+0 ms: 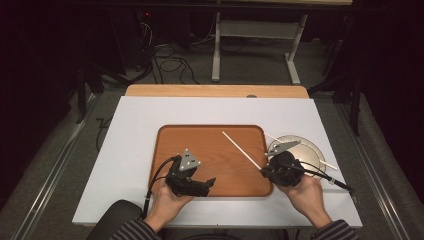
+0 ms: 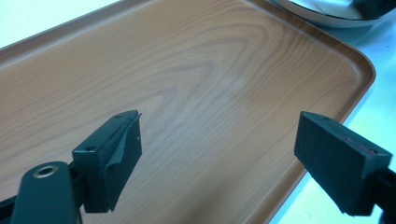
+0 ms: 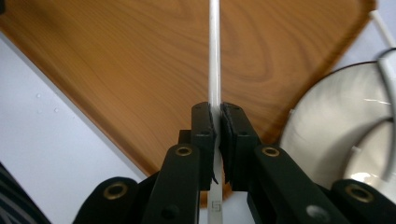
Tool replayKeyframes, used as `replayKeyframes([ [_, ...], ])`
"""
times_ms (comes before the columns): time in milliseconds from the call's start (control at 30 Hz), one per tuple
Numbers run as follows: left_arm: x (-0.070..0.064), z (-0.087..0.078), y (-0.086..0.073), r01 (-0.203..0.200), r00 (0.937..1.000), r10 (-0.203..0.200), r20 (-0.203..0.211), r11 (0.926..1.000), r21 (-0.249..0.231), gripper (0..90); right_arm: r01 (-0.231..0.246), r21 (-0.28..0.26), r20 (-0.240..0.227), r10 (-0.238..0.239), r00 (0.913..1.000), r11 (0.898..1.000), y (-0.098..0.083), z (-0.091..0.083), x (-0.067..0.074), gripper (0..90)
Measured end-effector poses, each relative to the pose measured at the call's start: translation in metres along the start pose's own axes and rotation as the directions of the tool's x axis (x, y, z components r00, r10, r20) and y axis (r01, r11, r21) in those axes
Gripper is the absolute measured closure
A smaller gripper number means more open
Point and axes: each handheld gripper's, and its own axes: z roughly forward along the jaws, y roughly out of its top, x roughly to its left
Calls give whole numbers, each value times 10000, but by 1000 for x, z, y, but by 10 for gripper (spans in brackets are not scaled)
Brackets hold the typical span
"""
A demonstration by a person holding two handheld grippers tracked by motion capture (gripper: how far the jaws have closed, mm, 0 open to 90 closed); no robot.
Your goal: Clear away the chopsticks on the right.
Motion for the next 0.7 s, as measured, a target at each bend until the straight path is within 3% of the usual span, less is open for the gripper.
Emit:
replayKeyframes([
  [267, 0, -1, 0, 0, 10000, 0, -8, 10000, -4, 156, -78, 334, 70, 76, 9999, 9994, 7, 32, 5, 861],
  [700, 0, -2, -1, -4, 10000, 4, -37, 10000, -8, 156, -261, 943, 244, 239, 9994, 9952, 8, 62, 4, 852],
])
